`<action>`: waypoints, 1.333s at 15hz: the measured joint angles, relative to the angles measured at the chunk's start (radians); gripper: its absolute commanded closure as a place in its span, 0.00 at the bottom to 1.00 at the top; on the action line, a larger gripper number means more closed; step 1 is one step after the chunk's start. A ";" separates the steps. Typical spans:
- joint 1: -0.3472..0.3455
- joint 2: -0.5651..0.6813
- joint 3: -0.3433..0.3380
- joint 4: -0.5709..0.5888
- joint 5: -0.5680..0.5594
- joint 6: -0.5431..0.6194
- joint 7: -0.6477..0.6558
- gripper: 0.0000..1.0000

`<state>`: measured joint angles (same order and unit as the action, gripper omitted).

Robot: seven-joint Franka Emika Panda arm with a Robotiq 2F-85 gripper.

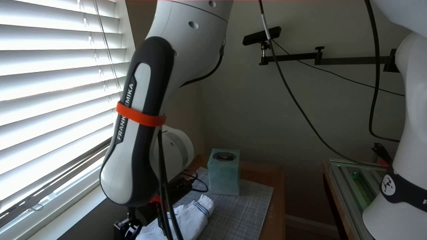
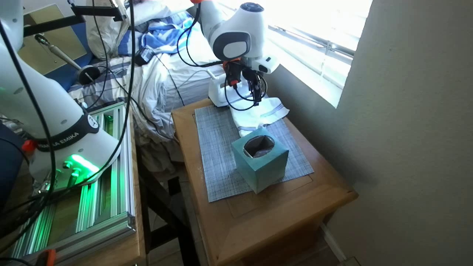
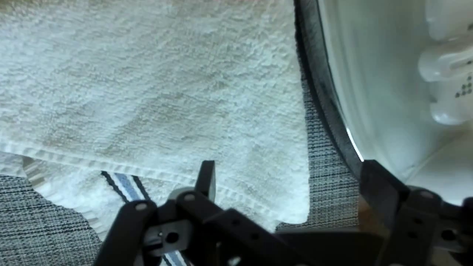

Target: Put the towel on the tissue box

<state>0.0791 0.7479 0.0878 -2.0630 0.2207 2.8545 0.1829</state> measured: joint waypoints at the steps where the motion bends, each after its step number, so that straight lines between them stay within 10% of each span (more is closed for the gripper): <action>1: 0.002 0.009 -0.004 0.009 -0.002 0.000 0.000 0.00; 7: 0.017 0.056 -0.041 0.048 -0.011 -0.002 0.000 0.10; 12: 0.024 0.065 -0.044 0.052 -0.031 -0.003 0.000 0.58; 20: 0.023 0.043 -0.043 0.050 -0.031 -0.014 0.001 1.00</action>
<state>0.1022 0.7905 0.0446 -2.0129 0.1895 2.8403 0.1841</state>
